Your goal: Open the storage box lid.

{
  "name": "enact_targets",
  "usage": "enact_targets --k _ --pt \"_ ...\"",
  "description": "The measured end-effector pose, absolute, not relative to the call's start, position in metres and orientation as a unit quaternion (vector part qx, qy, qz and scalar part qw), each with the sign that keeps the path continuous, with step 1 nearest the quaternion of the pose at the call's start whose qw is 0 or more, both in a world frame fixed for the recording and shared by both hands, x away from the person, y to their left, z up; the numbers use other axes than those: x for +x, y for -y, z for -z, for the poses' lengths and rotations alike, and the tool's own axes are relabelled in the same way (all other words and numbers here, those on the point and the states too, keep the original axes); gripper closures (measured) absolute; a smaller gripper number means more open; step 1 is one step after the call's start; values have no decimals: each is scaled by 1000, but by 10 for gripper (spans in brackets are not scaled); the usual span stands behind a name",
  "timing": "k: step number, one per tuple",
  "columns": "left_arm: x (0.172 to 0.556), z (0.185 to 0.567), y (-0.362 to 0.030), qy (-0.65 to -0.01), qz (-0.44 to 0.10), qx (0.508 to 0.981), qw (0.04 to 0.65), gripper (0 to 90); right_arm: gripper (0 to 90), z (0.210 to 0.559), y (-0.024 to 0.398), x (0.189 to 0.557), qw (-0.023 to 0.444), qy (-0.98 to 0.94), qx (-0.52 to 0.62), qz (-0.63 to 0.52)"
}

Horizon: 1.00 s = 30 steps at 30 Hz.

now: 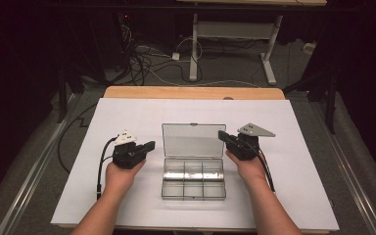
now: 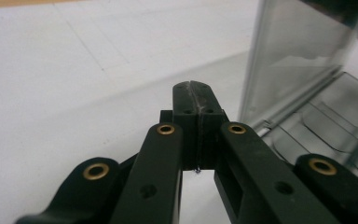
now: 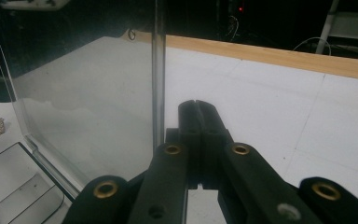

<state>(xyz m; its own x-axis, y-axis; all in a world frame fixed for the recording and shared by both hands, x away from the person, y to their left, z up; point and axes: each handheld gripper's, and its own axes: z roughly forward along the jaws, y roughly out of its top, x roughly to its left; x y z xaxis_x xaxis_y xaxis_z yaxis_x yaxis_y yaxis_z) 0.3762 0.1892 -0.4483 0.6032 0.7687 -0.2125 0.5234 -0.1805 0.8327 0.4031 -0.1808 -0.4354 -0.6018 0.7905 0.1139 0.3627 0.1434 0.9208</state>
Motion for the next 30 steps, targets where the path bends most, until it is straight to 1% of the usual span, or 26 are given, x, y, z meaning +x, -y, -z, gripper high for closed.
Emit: enact_targets --k 3,11,21,30 --pt "390 449 -183 -435 -114 757 474 877 900 435 181 404 204 -728 396 -522" --pt "409 445 -163 -426 -101 764 473 876 900 438 181 409 200 -726 402 -521" --pt "416 453 -157 -425 -90 767 473 876 900 448 182 418 194 -734 420 -498" --pt "423 463 -155 -440 -91 775 445 875 900 458 181 425 189 -747 439 -463"
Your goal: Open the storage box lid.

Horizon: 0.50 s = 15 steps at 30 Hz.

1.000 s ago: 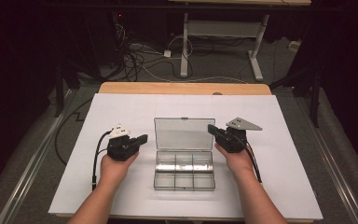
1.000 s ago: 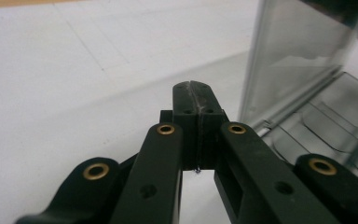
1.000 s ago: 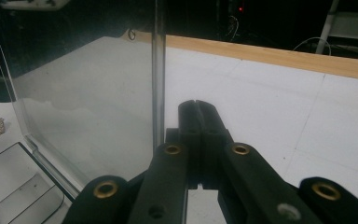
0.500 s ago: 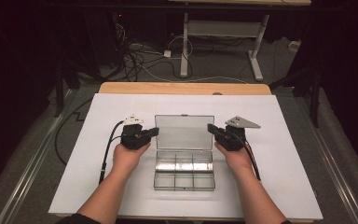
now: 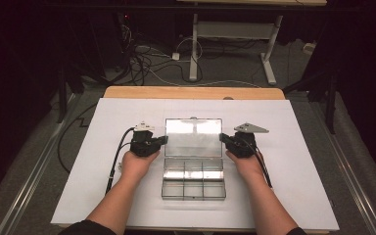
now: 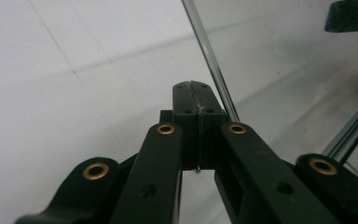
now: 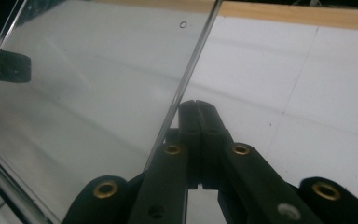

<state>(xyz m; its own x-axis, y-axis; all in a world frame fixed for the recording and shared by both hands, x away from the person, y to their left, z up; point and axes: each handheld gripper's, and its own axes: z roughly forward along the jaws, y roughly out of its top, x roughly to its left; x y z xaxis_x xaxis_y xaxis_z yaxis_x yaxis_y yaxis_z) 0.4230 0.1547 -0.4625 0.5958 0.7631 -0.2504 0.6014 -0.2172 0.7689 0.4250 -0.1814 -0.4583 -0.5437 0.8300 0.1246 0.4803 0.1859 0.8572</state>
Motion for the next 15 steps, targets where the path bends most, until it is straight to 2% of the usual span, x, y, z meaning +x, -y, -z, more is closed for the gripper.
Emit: enact_targets --k 15 --pt "430 479 -144 -473 -85 792 377 876 900 476 179 434 175 -770 462 -405"
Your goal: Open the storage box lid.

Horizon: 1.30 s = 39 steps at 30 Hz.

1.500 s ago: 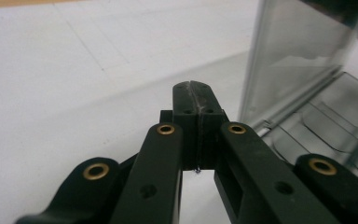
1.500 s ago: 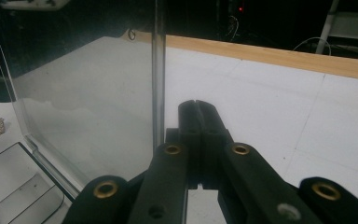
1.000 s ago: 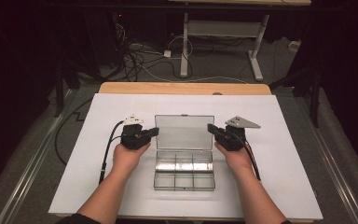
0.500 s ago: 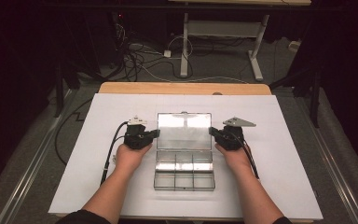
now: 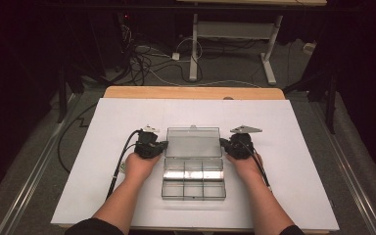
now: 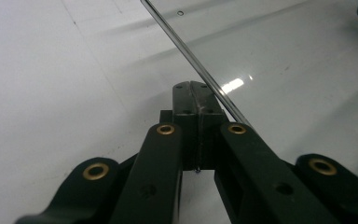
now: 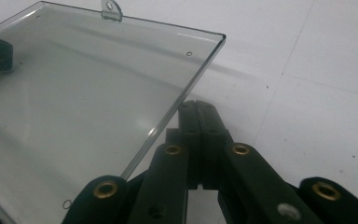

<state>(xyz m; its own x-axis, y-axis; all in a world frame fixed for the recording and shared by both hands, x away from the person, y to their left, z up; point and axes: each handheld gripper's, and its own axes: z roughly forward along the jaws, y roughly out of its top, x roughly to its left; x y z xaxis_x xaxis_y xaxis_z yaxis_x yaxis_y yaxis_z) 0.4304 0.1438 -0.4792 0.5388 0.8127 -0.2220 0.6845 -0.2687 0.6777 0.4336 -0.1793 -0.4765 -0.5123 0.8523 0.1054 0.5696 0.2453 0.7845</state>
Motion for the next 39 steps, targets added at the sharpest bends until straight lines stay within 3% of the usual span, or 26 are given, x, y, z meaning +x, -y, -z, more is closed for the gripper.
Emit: enact_targets --k 19,30,39 --pt "414 466 -147 -475 -113 797 357 876 900 472 184 423 189 -778 468 -375" --pt "363 456 -166 -424 -135 791 420 876 900 464 203 380 210 -766 441 -419" --pt "331 467 -195 -420 -129 784 439 876 900 459 224 337 222 -754 420 -455"
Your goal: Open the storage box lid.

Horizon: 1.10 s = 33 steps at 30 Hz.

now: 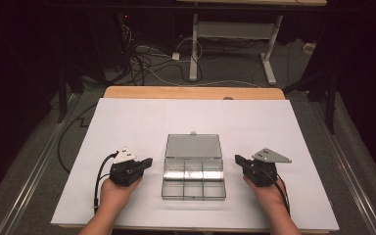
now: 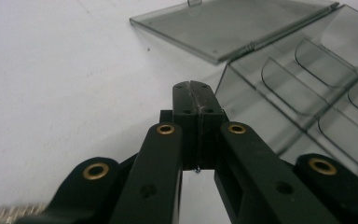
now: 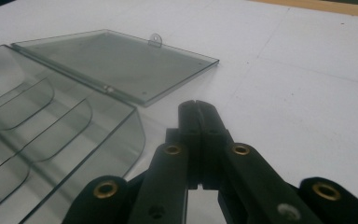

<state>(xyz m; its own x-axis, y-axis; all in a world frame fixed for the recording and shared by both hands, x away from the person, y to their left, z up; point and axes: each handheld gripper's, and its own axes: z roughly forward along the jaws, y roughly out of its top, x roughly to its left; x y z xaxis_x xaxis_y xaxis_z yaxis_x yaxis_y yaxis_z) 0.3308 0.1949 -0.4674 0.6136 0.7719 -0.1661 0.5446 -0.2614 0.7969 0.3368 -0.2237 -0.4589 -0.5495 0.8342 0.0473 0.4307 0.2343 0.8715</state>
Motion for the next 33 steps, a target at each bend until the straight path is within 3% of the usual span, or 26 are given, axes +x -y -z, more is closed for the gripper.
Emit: enact_targets --k 10,19,22,23,25,33 --pt "291 469 -223 -406 -125 781 457 875 900 459 245 302 221 -753 403 -471" --pt "280 472 -233 -405 -126 779 462 841 855 461 255 280 225 -755 399 -470" --pt "283 474 -231 -400 -127 782 461 748 761 462 255 279 226 -751 405 -471" --pt "285 475 -230 -397 -122 784 462 684 686 463 253 281 232 -757 400 -461" --pt "287 477 -228 -395 -116 788 458 648 640 463 253 282 229 -760 400 -459" --pt "291 480 -227 -391 -123 793 452 315 345 469 251 285 225 -770 399 -444"
